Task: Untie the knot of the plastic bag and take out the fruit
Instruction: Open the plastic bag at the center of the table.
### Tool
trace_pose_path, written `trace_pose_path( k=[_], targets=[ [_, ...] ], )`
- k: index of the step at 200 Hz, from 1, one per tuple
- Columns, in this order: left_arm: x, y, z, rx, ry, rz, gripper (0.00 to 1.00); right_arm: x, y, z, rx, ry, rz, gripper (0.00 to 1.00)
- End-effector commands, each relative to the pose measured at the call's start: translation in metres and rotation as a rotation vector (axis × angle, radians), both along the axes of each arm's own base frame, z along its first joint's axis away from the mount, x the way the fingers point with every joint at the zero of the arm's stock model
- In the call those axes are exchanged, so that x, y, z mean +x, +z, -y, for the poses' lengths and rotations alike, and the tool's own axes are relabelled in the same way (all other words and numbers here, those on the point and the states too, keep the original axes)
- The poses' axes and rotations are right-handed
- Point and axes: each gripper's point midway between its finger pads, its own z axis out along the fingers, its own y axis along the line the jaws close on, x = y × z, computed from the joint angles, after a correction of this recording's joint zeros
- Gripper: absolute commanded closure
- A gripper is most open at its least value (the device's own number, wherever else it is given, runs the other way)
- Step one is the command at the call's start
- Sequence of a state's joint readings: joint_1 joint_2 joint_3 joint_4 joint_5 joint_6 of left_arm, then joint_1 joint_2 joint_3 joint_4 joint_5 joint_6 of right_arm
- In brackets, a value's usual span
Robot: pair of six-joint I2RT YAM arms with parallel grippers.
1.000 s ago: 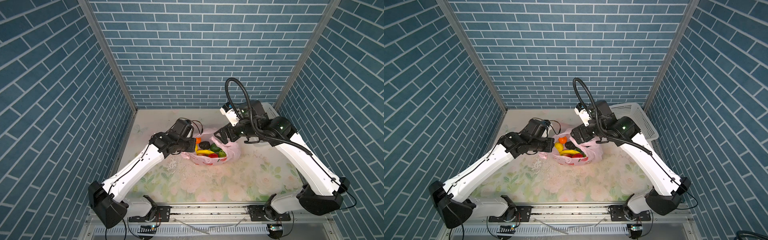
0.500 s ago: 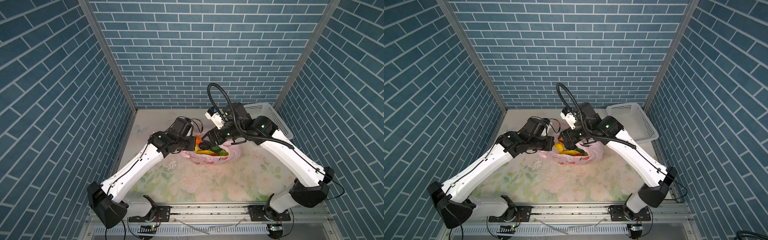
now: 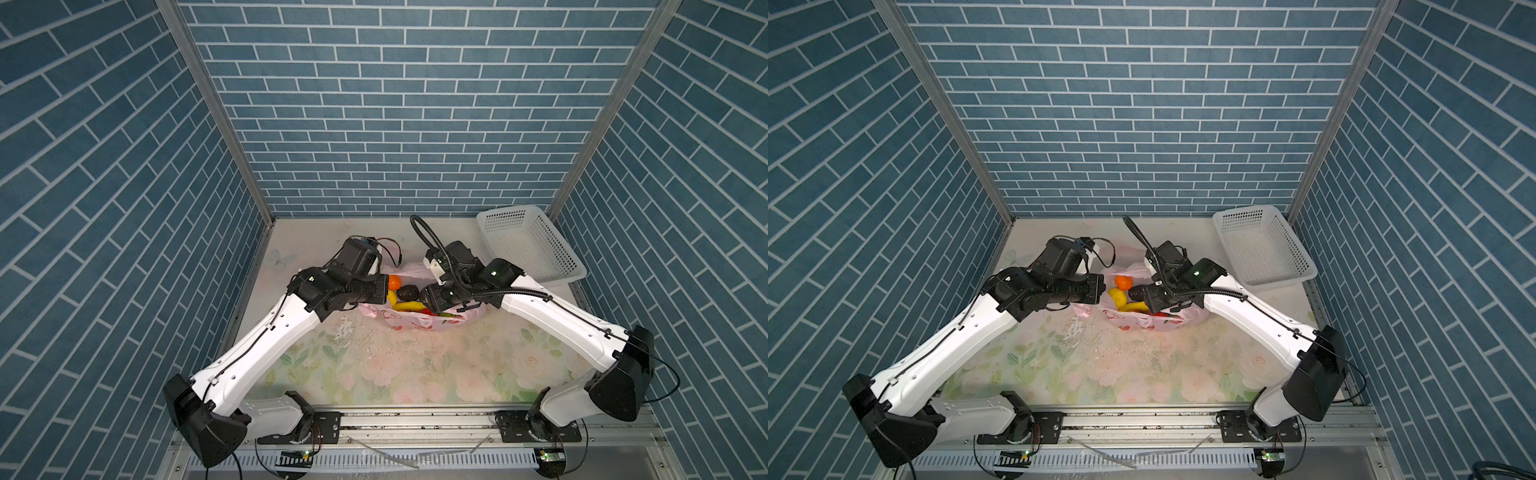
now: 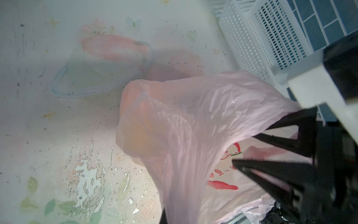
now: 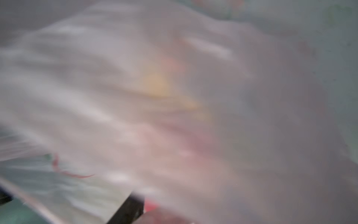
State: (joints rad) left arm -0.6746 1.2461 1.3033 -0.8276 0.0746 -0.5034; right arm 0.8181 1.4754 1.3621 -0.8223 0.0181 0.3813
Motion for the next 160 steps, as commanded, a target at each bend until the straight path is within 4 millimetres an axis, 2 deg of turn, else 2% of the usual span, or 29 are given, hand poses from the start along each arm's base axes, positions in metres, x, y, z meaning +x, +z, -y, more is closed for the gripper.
trace_pose_path(
  k=[1,36,56,75,87,97,115,124,160],
  targets=[
    [-0.008,-0.011,-0.003,0.002,0.003,-0.023,1.00,0.014,-0.001,0.048,-0.102,-0.099,0.088,0.43],
    [-0.013,-0.022,-0.005,-0.002,0.012,-0.043,1.00,0.014,-0.020,0.102,-0.245,-0.181,0.091,0.47],
    [-0.010,-0.018,-0.003,-0.016,0.015,-0.031,1.00,0.015,-0.032,0.124,-0.346,-0.222,0.087,0.47],
    [-0.008,-0.013,0.000,-0.024,0.011,-0.017,1.00,0.015,-0.039,0.135,-0.399,-0.258,0.074,0.47],
    [-0.008,-0.011,0.003,-0.026,0.003,-0.016,1.00,0.012,-0.038,0.131,-0.371,-0.253,0.056,0.45],
    [-0.009,-0.011,0.007,-0.028,-0.011,-0.017,1.00,0.008,-0.031,0.118,-0.298,-0.221,0.035,0.38],
    [-0.012,-0.013,0.016,-0.031,-0.039,-0.025,1.00,-0.004,-0.005,0.088,-0.116,-0.147,0.016,0.23],
    [-0.013,-0.012,0.020,-0.033,-0.052,-0.024,1.00,-0.008,0.010,0.080,-0.059,-0.126,0.018,0.18],
    [-0.014,-0.008,0.030,-0.053,-0.075,-0.009,1.00,-0.027,0.048,0.057,0.029,-0.018,-0.008,0.11]
  ],
)
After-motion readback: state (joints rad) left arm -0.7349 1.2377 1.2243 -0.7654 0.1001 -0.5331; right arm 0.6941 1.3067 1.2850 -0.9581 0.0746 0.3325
